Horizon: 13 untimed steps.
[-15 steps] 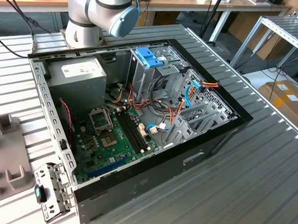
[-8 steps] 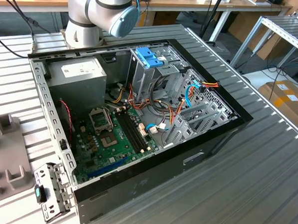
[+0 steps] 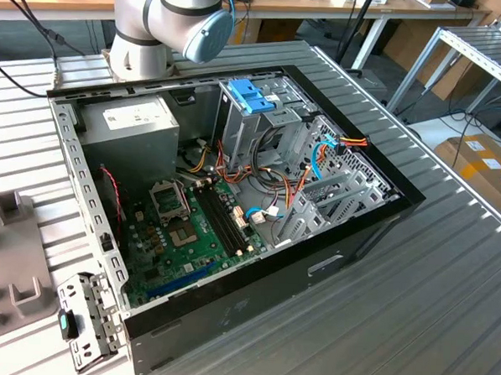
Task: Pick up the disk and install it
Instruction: 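Pick up the disk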
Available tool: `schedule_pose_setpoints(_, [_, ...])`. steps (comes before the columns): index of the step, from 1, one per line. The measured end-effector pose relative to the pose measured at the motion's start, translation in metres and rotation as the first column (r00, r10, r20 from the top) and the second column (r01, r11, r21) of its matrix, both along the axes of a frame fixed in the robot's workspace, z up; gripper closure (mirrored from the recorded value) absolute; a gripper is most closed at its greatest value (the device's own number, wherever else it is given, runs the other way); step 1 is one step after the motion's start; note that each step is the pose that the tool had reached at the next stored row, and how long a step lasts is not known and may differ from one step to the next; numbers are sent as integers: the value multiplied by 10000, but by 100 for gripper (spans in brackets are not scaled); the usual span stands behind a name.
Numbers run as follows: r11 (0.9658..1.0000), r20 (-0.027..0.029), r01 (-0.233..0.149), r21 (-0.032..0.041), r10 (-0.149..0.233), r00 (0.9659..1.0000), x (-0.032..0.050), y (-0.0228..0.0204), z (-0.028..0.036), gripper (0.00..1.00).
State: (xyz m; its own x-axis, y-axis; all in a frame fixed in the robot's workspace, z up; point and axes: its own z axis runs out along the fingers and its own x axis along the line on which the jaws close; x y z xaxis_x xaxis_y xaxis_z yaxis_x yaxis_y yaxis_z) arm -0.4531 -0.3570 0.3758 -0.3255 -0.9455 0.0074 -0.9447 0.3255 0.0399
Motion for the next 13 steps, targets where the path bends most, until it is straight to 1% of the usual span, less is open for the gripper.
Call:
schedule_pose_setpoints(2, [9999,0,-120,0,120,9999,0,0,-1,89])
schedule_pose_setpoints(5, [9984,0,-563,0,563,9984,0,1,-3,89])
schedule_pose_setpoints(6, [9975,1,-711,0,711,9975,0,1,-4,89])
schedule_pose_setpoints(7, [9949,2,-1006,-1,1006,9949,0,1,-6,89])
schedule_pose_setpoints(8, [9926,3,-1216,0,1216,9926,0,1,-7,89])
schedule_pose_setpoints(11, [9918,5,-1280,-2,1280,9918,1,1,-8,89])
schedule_pose_setpoints(13, [9908,23,-1357,-4,1357,9907,0,1,-12,89])
